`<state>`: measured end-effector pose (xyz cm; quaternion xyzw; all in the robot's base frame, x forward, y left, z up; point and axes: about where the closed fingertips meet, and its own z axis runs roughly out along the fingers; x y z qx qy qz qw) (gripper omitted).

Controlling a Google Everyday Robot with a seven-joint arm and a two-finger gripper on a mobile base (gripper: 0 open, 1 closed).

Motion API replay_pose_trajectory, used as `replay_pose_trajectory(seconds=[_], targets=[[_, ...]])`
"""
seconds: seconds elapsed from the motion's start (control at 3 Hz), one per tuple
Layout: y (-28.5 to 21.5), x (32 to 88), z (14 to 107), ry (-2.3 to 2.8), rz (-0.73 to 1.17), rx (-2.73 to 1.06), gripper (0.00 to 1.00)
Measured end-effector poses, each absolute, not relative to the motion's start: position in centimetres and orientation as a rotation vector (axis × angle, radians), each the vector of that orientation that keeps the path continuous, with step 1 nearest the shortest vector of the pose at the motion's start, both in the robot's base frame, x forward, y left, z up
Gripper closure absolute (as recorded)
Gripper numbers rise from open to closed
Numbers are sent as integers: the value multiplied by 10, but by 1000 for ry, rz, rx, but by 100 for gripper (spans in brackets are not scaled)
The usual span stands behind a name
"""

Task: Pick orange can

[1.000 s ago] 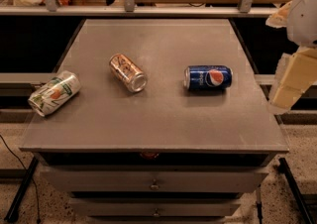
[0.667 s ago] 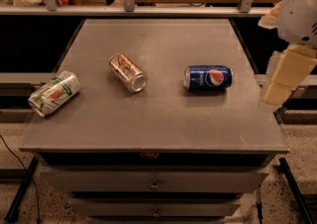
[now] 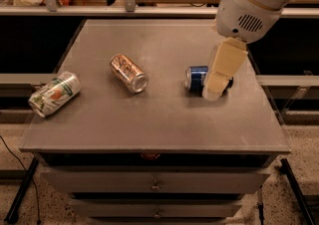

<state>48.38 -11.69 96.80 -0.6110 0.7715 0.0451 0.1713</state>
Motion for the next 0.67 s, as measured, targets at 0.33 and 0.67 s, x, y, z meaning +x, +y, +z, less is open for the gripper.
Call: replay_pose_trajectory(seconds=[0.33,0.67], targets=[[-117,484,968,2190,128,-1735,0],[-84,492,966,2165,160,-1718,0]])
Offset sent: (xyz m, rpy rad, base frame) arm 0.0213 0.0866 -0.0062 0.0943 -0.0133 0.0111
